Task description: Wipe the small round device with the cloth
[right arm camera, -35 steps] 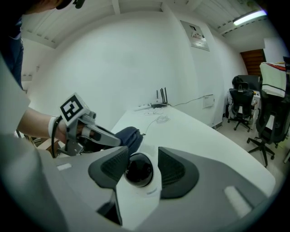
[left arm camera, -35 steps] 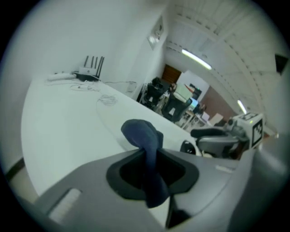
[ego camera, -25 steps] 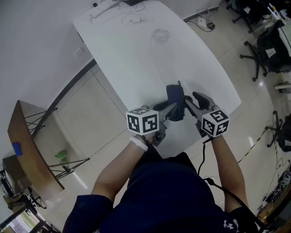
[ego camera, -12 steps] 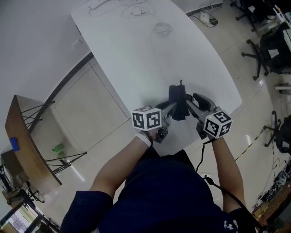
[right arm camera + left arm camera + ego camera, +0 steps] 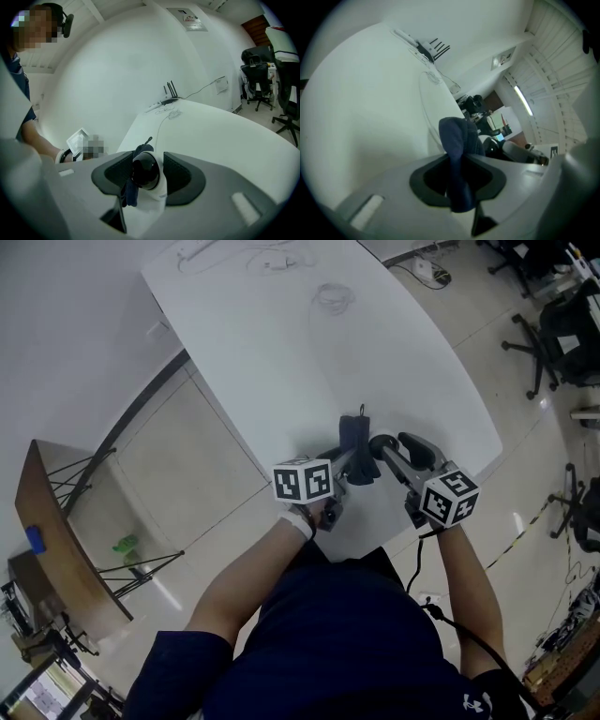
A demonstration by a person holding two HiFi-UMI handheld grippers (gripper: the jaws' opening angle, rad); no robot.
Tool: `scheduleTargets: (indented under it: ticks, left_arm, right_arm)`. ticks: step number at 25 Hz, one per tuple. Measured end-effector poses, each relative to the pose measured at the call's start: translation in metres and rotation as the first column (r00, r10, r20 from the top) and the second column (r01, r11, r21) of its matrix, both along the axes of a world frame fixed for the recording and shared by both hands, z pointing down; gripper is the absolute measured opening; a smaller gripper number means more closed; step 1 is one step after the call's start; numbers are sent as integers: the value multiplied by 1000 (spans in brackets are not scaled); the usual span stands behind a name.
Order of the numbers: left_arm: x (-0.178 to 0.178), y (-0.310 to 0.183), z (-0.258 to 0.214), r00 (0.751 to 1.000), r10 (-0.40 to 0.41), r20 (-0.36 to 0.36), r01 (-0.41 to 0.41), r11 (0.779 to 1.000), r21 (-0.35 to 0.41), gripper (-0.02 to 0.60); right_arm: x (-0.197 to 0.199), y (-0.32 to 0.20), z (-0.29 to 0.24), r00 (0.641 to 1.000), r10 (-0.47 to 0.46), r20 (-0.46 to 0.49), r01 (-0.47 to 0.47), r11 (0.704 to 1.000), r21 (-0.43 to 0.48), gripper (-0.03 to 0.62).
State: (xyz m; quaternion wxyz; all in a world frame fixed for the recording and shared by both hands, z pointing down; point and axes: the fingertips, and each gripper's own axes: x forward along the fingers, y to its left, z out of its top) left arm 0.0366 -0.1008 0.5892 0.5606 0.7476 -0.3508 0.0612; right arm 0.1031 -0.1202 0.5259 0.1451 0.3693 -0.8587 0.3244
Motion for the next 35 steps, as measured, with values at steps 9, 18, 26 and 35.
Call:
scheduleTargets:
  ticks: [9,18,26,35]
  left_arm:
    - [-2,3,26,986,10,164,3,997,-77,75]
    - [-5,6,33,911,130,392,-123,991,-42,77]
    - [-31,15,-13,987,-45,156,47,999,-11,74]
    - [27,21,-119,988,-11,-153,40,981,188,72]
  right_arm:
    - [1,1,1,1000,12,-11,-11,1000,16,209]
    - [1,2,-2,999,32,-36,-31,999,40,209]
    - [6,10,-18,997,81,-15,-79,994,70,209]
    - [30,4,-28,984,176,29,-178,981,78,186]
